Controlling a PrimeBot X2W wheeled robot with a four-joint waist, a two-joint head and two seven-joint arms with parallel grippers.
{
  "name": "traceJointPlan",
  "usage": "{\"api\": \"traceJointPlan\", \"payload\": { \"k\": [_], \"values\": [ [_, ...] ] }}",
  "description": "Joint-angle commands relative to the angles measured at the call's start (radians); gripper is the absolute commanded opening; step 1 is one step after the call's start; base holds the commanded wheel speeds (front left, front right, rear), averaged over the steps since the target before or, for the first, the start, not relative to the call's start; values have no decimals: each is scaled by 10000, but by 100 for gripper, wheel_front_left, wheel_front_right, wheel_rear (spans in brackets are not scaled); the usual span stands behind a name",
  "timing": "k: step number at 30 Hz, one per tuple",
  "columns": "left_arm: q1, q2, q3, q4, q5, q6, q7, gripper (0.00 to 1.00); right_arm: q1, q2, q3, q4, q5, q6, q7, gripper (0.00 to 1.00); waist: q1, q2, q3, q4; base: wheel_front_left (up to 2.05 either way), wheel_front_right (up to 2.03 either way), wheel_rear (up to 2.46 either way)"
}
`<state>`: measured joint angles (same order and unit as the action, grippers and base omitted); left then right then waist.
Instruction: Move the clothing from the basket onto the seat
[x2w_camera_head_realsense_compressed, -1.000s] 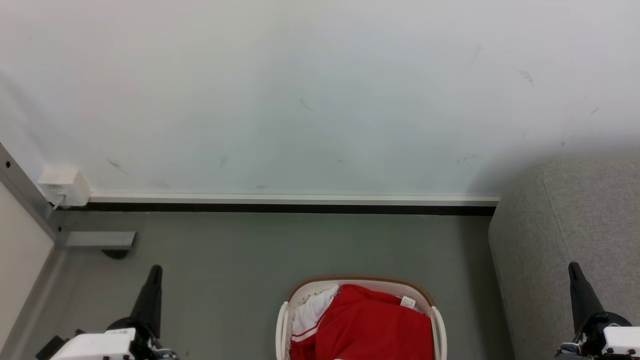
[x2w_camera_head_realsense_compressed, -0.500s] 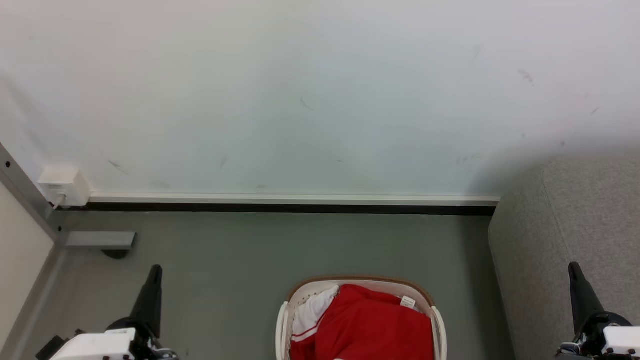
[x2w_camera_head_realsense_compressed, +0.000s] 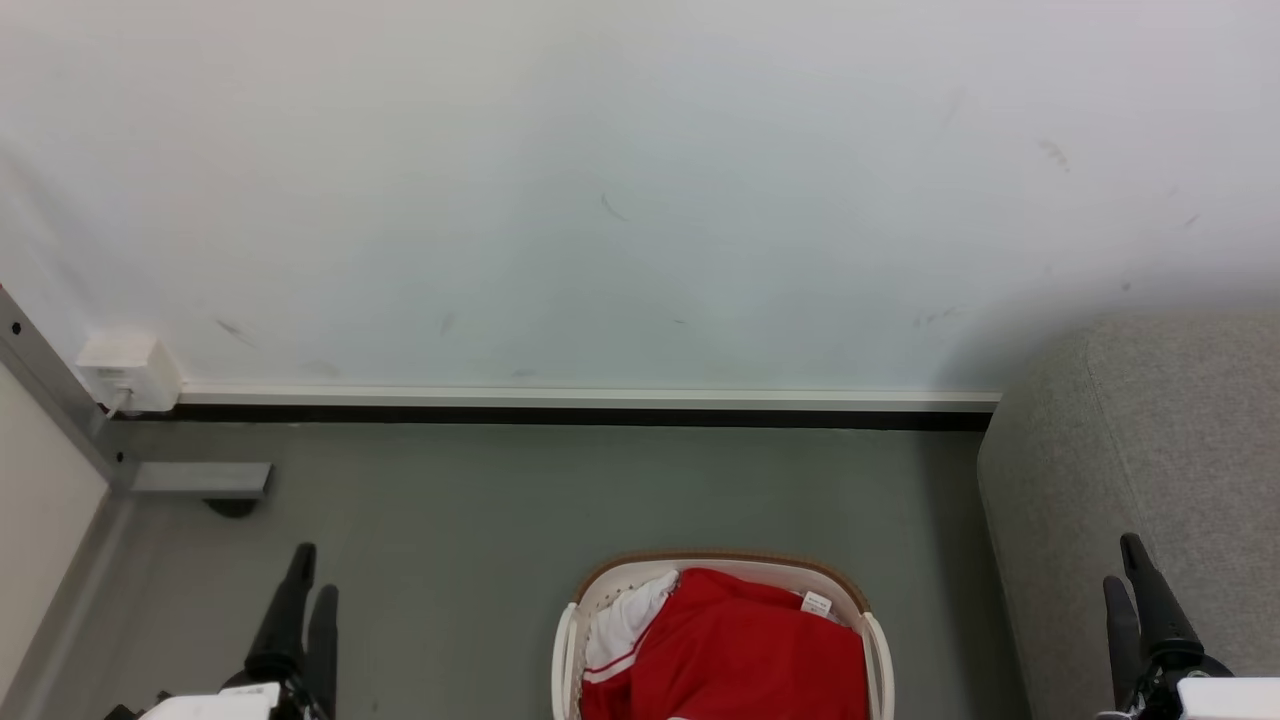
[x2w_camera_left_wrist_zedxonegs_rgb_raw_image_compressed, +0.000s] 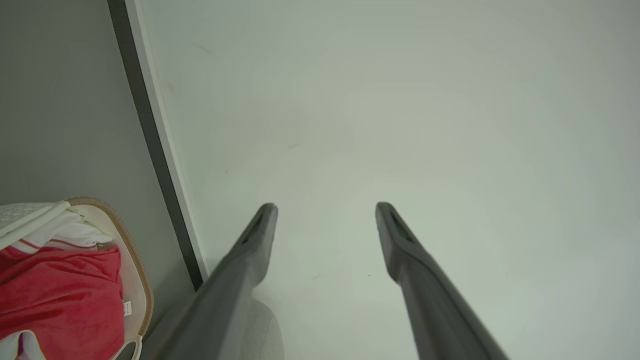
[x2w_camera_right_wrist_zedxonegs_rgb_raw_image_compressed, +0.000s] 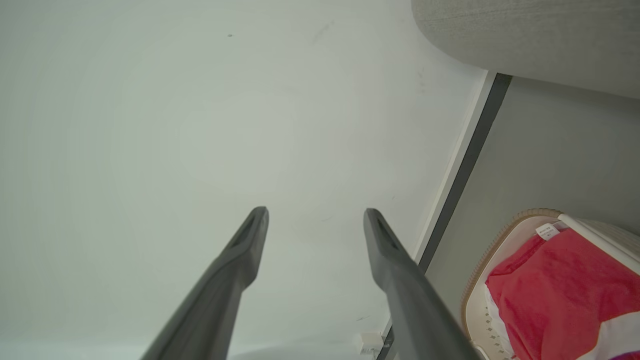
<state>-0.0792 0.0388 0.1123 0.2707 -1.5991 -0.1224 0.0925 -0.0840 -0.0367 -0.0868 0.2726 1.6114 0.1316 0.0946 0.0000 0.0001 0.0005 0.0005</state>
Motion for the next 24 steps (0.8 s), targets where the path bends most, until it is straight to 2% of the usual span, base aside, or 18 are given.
{"api": "traceJointPlan", "payload": {
  "k": [1, 10, 24],
  "values": [
    [-191, 58, -23, -290, 113, -9, -139, 100, -246, -91, 156, -301, -120, -1, -135, 100, 0, -1, 2, 7, 0, 0, 0],
    [-168, 111, -161, -762, 653, -20, -570, 100, -344, -175, 586, -777, -545, -2, -585, 100, 0, -1, 7, 28, 0, 0, 0],
    [-51, 93, -130, -1287, 3854, -36, -1153, 100, -298, -127, 584, -1038, -3193, -4, -1174, 100, 0, -1, 27, -12, 0, 0, 0]
  ]
}}
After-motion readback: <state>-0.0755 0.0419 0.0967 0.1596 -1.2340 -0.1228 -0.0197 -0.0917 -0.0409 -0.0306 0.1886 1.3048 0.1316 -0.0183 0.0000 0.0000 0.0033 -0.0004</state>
